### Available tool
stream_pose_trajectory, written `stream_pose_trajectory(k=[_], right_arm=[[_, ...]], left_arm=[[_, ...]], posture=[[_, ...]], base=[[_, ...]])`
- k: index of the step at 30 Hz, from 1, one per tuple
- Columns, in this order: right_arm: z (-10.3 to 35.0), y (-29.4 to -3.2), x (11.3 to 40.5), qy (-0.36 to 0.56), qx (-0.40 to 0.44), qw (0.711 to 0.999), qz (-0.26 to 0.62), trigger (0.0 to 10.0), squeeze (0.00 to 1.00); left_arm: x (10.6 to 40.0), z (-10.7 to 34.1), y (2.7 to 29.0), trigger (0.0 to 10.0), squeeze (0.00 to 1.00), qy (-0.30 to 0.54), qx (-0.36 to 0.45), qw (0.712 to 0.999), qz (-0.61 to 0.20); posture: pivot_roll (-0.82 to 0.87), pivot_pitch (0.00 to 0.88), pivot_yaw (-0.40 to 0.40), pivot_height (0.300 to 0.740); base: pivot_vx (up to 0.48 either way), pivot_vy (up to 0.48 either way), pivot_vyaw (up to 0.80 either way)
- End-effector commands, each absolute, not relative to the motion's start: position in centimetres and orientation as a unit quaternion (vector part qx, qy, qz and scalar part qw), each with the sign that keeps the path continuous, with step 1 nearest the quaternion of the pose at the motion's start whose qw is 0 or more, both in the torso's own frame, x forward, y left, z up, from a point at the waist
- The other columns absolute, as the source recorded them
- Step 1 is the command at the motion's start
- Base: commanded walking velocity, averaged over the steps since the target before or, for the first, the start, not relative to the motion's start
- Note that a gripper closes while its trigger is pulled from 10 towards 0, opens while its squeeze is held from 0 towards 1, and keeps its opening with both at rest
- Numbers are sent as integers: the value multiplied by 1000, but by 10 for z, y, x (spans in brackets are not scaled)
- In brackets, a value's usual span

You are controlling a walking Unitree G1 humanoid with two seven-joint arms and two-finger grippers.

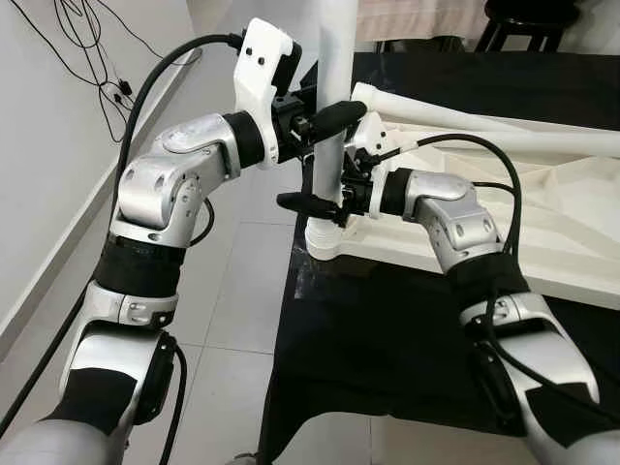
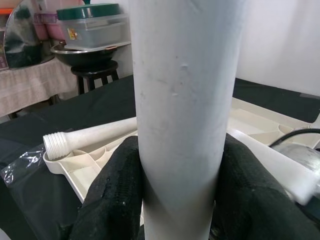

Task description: Building children table

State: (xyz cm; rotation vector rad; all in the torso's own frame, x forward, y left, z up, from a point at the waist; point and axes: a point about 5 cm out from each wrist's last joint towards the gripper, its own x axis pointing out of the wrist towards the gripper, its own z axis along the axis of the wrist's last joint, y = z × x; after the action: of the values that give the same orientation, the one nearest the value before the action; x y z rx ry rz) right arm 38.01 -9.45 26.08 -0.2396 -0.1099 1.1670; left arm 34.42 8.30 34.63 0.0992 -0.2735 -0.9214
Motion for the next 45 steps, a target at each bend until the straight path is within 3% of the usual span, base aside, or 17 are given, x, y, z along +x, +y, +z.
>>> stream_pose_trajectory(k=[1,14,15,16,20,21,22,23,24,25,26,27,32,42,43,44,45], right_arm=[[243,-78,373,-24,-106,789,605,0,0],[237,-81,376,-22,-98,782,615,0,0],[236,-83,377,-23,-95,784,613,0,0],[234,-85,377,-27,-92,791,604,0,0],[227,-92,377,-29,-86,813,575,0,0],[219,-95,377,-14,-83,831,550,0,0],[219,-95,377,-14,-83,831,550,0,0],[206,-95,373,3,-90,855,510,0,0],[188,-94,371,34,-111,909,399,0,0],[177,-96,367,49,-129,940,312,0,0],[177,-96,367,49,-129,940,312,0,0],[169,-95,357,61,-121,960,244,0,0],[172,-92,351,58,-82,977,187,0,0],[184,-94,356,49,-76,984,155,0,0],[185,-91,352,50,-75,984,152,0,0],[187,-87,350,51,-68,984,154,4980,0],[187,-87,350,51,-68,984,154,4980,0]], left_arm=[[343,342,79,0,0,-120,58,883,-449],[343,342,78,0,0,-121,66,882,-451],[343,343,78,0,1000,-126,59,882,-450],[345,343,78,10000,1000,-127,56,887,-440],[347,344,80,10000,1000,-127,57,895,-425],[348,345,82,10000,0,-126,56,897,-420],[348,345,82,10000,0,-126,56,897,-420],[348,345,85,10000,0,-126,55,901,-412],[349,345,88,10000,0,-126,50,905,-404],[349,345,89,10000,0,-126,47,907,-399],[349,345,89,10000,0,-126,47,907,-399],[349,343,90,10000,0,-123,47,907,-399],[347,340,87,10000,0,-117,46,904,-410],[348,342,84,10000,0,-118,48,903,-409],[348,343,84,0,0,-119,45,902,-412],[348,342,83,0,0,-118,46,900,-417],[348,342,83,0,0,-118,46,900,-417]], posture=[[62,173,38,740],[63,170,41,740],[61,168,44,740],[58,167,39,740],[53,167,29,740],[50,171,16,740],[50,171,16,740],[49,175,4,740],[57,181,-8,740],[57,181,-8,740],[57,181,-8,740],[50,186,-3,740],[33,172,6,740],[32,166,-1,740],[34,165,5,740],[37,164,8,740],[37,164,8,740]], base=[[0,0,0],[0,0,0],[0,0,0],[0,0,0],[0,0,0],[0,0,0],[0,0,0],[0,0,0],[0,0,0],[0,0,0],[0,0,0],[0,0,0],[0,0,0],[0,0,0],[0,0,0],[0,0,0],[0,0,0]])
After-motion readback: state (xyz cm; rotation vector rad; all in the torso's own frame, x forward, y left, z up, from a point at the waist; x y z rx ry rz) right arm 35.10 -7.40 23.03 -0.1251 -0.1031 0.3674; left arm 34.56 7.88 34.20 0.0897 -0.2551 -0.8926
